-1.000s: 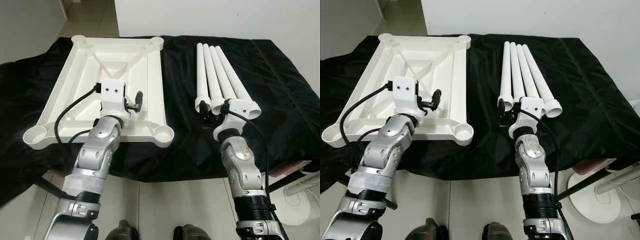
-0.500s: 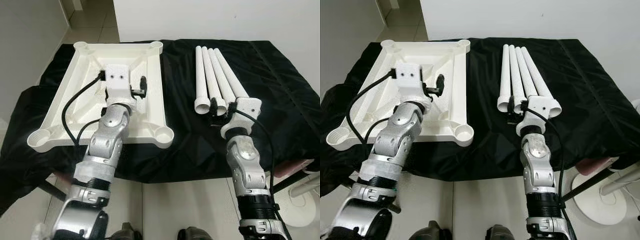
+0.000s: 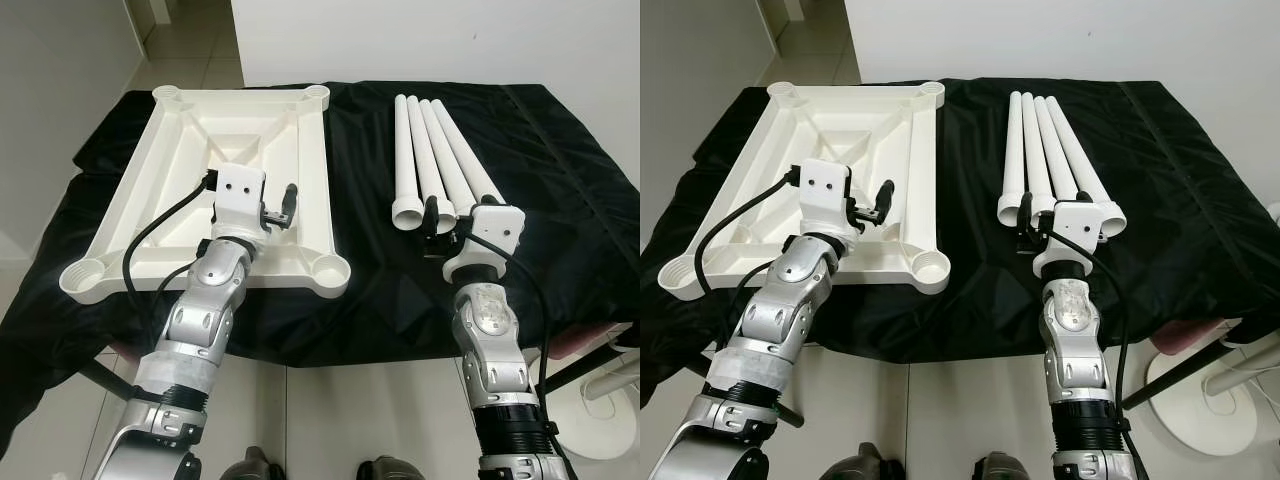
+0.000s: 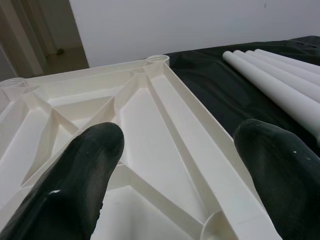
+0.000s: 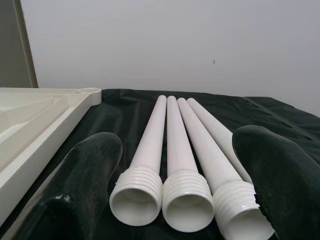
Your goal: Building children table
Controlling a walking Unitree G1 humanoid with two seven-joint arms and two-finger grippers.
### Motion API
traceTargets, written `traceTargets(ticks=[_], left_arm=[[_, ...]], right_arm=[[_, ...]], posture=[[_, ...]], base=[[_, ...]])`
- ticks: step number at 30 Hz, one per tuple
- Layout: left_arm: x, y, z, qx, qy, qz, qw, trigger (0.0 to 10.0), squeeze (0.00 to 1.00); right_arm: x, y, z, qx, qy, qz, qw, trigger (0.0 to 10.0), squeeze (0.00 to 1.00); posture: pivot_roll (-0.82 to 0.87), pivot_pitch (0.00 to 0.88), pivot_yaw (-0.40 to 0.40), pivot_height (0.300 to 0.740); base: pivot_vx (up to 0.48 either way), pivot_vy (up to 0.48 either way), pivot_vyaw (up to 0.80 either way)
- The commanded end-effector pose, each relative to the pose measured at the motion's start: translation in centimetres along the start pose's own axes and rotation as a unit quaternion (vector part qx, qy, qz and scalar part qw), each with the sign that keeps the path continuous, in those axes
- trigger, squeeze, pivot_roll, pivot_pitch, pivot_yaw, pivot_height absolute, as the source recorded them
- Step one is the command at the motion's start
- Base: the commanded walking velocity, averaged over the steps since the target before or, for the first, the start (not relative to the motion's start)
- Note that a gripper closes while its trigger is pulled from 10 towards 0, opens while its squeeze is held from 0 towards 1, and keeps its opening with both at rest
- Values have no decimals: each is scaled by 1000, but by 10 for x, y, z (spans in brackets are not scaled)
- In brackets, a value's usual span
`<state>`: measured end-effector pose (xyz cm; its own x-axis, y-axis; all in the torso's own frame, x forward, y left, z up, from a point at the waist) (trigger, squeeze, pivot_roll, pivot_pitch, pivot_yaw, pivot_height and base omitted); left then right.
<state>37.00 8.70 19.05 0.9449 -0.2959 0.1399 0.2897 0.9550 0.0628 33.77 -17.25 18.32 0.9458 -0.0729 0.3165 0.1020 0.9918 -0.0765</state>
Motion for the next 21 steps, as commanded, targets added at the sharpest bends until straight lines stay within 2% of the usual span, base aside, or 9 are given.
traceTargets(ticks=[1,4,15,17,21], left_arm=[[-3,0,0,5,-6,2,1000,10000,0],[-3,0,0,4,-9,2,1000,10000,0],[-3,6,3,0,-13,9,1000,10000,0],[-3,15,3,-8,-13,28,999,10000,0],[-3,19,4,-12,-14,39,999,10000,0]], right_arm=[[0,1,1,0,-4,4,1000,10000,0],[1,1,0,-1,0,4,1000,10000,0],[4,1,1,-5,-6,5,1000,10000,0],[4,1,2,-5,-12,7,1000,10000,0],[3,1,2,-5,-13,9,1000,10000,0]], posture=[[-99,0,42,740],[-97,0,38,740],[-97,0,41,740],[-95,0,43,740],[-93,0,42,740]], base=[[0,0,0],[0,0,0],[0,0,-791],[0,0,0],[0,0,0]])
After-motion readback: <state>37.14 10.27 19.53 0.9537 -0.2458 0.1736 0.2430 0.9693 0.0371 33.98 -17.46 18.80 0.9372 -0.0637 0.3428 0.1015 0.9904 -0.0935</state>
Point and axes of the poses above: a point about 5 cm out from each wrist's last joint towards the gripper, its own x axis pointing out of the wrist towards the gripper, its own z axis along the axis of the wrist's last joint, y = z × x, the point moved 4 cm from there along x, pointing out of the wrist towards the gripper
